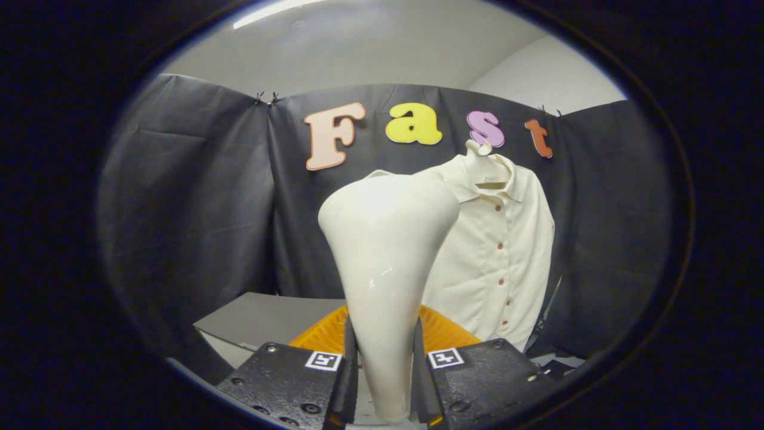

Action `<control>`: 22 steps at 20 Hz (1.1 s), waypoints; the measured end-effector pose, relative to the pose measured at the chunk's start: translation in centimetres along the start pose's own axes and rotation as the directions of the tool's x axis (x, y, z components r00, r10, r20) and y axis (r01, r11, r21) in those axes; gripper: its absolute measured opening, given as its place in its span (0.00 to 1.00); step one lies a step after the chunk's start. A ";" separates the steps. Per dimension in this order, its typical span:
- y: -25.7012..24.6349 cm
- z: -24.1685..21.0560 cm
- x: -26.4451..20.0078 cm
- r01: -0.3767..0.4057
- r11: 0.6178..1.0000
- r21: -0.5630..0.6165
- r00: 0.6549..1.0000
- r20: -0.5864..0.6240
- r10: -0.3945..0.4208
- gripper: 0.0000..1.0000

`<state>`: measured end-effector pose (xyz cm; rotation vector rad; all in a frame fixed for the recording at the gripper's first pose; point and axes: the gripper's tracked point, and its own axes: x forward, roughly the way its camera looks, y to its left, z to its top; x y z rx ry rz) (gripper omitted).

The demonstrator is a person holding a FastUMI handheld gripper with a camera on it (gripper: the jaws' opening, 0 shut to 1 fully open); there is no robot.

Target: Iron the clothes twice with a garment steamer, once on the left side and once on the right side.

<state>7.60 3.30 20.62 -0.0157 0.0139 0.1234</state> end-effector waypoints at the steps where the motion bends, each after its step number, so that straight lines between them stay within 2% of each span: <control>1: 0.2 -0.6 -0.3 0.001 1.000 -0.002 1.000 -0.007 -0.001 0.38; 22: 4.8 -13.3 -4.6 -0.007 0.998 0.070 0.996 -0.093 0.014 0.39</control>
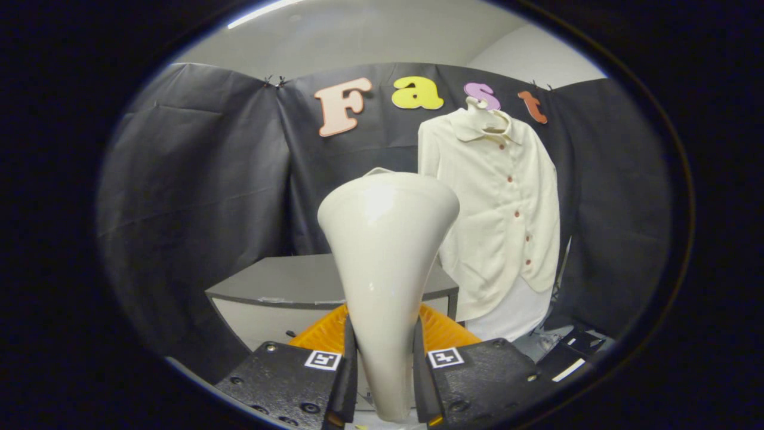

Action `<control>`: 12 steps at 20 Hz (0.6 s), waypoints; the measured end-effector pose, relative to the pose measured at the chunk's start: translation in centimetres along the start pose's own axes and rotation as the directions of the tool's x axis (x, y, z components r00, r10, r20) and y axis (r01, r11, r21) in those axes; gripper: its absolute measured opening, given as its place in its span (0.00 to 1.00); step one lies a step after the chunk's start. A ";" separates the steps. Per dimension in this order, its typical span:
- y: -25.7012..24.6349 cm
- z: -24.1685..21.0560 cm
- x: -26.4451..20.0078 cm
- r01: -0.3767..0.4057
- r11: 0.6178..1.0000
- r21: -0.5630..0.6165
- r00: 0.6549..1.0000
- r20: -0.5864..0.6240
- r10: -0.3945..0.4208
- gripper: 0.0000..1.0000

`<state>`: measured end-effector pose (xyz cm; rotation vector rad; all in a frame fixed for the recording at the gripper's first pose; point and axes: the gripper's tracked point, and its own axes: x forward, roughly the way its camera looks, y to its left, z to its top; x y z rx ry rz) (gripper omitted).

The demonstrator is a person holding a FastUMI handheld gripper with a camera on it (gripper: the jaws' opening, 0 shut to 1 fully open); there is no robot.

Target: Iron the clothes twice with a garment steamer, once on the left side and once on the right side.

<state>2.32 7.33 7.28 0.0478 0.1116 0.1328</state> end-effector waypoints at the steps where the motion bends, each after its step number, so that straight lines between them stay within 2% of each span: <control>1: -0.1 -0.5 -0.1 0.001 1.000 0.003 1.000 -0.006 -0.001 0.39; 7: 0.0 -2.4 -0.6 -0.002 1.000 0.008 0.999 -0.041 0.002 0.39; 12: 0.1 -1.9 -0.9 -0.006 1.000 0.013 0.999 -0.038 0.006 0.39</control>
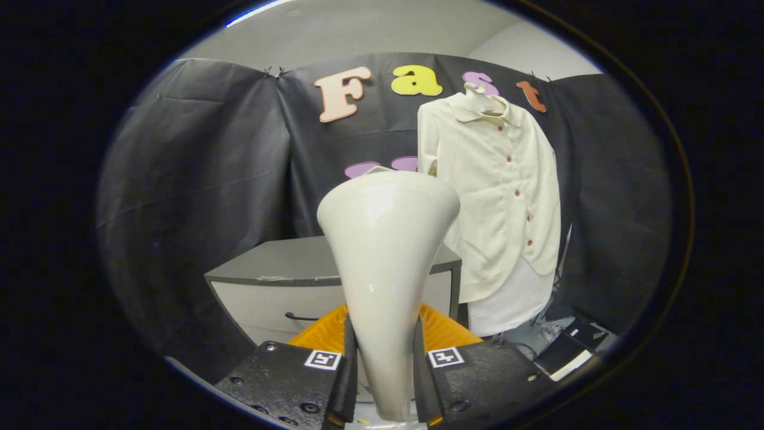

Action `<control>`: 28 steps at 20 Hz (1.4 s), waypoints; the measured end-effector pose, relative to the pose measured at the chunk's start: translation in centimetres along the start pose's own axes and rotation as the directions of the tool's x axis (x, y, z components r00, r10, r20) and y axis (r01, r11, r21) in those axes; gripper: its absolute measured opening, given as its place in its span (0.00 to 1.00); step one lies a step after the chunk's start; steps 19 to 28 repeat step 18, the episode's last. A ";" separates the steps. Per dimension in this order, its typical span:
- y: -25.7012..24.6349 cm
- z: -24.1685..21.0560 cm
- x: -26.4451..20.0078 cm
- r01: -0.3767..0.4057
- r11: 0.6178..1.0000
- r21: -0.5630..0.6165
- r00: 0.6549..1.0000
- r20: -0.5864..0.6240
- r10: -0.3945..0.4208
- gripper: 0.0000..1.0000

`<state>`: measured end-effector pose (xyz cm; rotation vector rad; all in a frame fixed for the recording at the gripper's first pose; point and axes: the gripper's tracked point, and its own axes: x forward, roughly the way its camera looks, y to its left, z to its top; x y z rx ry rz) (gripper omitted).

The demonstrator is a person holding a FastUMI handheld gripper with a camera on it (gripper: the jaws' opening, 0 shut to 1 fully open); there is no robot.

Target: Iron the clothes twice with a garment steamer, once on the left side and once on the right side.

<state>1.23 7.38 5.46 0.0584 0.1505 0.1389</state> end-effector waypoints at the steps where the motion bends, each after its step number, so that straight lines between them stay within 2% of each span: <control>1: 0.1 0.2 -0.1 -0.003 1.000 0.004 1.000 0.004 0.003 0.39; 11: -0.9 1.4 -2.0 -0.013 1.000 0.005 1.000 0.001 0.013 0.39; 18: -0.7 2.3 -3.4 -0.047 0.999 -0.021 0.999 0.010 0.047 0.39; 28: -0.7 2.3 -3.4 -0.047 0.999 -0.021 0.999 0.010 0.047 0.39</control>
